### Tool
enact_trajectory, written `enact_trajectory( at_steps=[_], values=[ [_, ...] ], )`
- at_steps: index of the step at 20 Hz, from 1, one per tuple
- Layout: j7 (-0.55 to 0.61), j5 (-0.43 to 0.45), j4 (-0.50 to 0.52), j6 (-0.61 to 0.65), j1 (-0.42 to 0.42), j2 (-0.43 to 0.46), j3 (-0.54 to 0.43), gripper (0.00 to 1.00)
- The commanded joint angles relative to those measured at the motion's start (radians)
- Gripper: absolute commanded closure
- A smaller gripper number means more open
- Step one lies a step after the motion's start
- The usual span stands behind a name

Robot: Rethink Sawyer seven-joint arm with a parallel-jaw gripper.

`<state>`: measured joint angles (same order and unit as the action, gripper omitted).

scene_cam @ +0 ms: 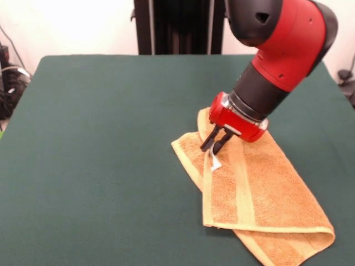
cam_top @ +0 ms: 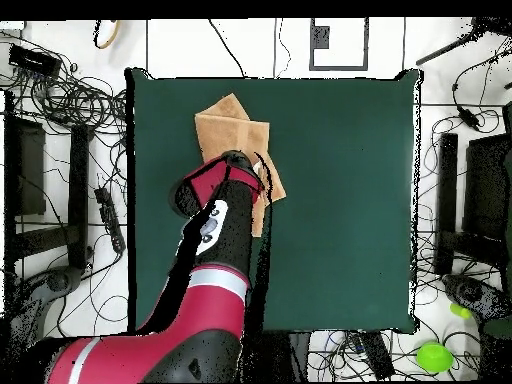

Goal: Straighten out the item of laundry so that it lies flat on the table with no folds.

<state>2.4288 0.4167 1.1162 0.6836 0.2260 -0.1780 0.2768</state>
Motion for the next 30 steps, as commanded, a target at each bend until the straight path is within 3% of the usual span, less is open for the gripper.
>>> enact_trajectory(
  at_steps=[1, 13, 20, 30],
  values=[
    [0.278, -0.19, 0.119, -0.03, 0.053, 0.105, -0.18, 1.0],
    [0.212, -0.205, 0.146, -0.057, 0.07, 0.087, -0.15, 1.0],
    [0.282, -0.191, 0.042, 0.082, 0.17, 0.143, -0.047, 1.0],
    [0.23, -0.205, -0.011, 0.203, 0.236, 0.14, 0.019, 1.0]
  ],
)
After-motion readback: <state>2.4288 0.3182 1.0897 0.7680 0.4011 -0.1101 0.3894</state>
